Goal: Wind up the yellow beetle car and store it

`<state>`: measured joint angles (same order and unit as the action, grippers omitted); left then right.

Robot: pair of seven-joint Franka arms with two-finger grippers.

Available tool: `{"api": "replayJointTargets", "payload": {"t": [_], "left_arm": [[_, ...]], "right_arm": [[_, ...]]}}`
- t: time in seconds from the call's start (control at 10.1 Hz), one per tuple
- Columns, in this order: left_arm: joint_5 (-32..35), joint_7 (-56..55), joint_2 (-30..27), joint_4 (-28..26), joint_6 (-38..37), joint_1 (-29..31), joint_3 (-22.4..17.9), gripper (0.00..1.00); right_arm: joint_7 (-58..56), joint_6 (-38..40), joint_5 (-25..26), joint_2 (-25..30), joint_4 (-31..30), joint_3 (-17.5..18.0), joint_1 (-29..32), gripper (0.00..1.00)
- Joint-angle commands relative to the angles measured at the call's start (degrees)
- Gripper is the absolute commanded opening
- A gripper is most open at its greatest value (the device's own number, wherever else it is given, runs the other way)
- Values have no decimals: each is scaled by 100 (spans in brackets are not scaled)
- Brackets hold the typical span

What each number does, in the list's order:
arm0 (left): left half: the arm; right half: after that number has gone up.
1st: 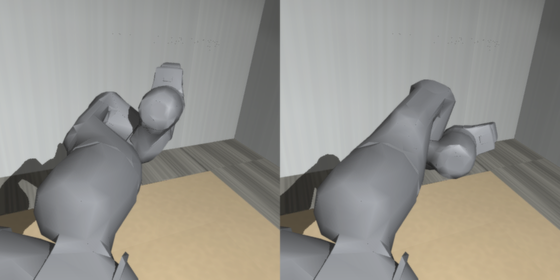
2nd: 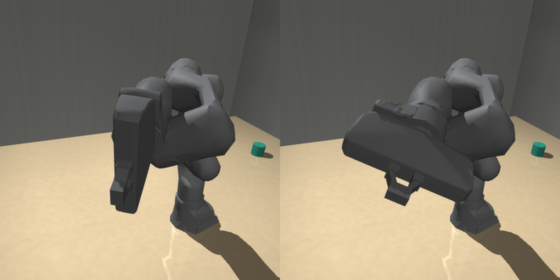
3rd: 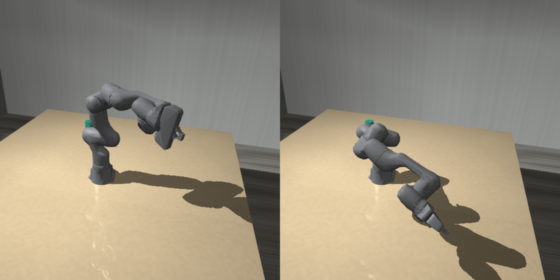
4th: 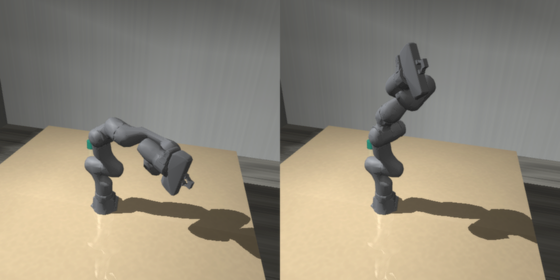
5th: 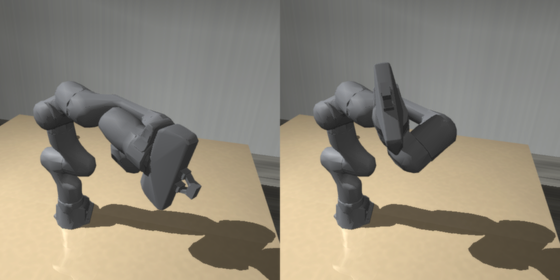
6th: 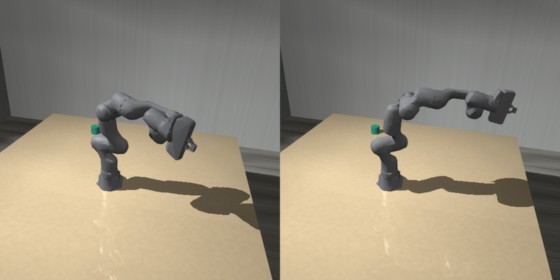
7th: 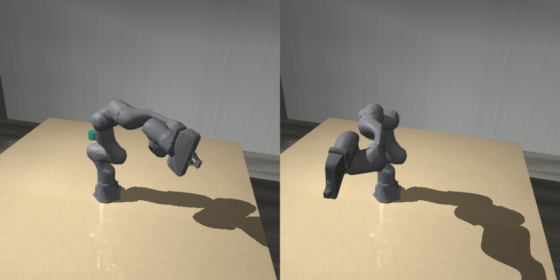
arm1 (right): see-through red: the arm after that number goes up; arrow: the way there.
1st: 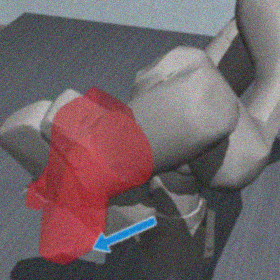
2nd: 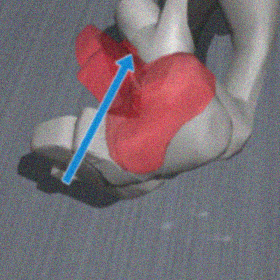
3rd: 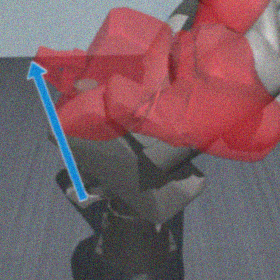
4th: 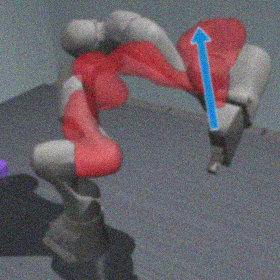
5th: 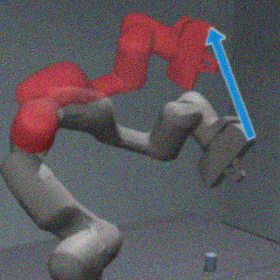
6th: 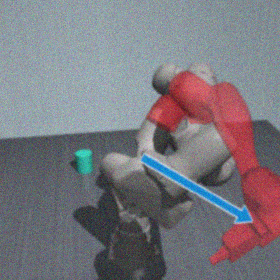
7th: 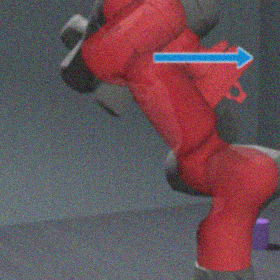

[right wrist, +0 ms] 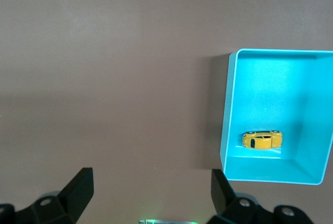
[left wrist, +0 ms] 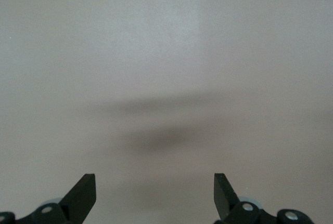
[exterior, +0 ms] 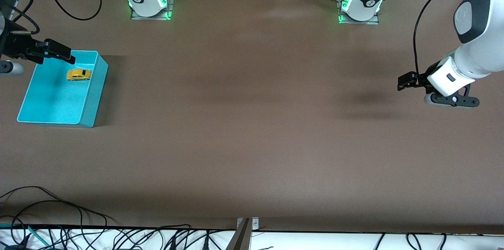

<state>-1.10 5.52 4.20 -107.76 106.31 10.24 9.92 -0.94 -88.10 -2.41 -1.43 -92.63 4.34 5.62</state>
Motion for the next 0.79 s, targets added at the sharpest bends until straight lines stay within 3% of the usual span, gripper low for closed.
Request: {"api": "replayJointTargets", "payload": {"t": [0.0, 0.69], "left_arm": [[-84, 222, -24, -9, -22, 66, 1, 100], [-84, 222, -16, -26, -22, 66, 1, 100]], "right_arm": [[-117, -23, 196, 257, -256, -91, -96, 100], [-38, 126, 206, 284, -177, -126, -61, 100]]}}
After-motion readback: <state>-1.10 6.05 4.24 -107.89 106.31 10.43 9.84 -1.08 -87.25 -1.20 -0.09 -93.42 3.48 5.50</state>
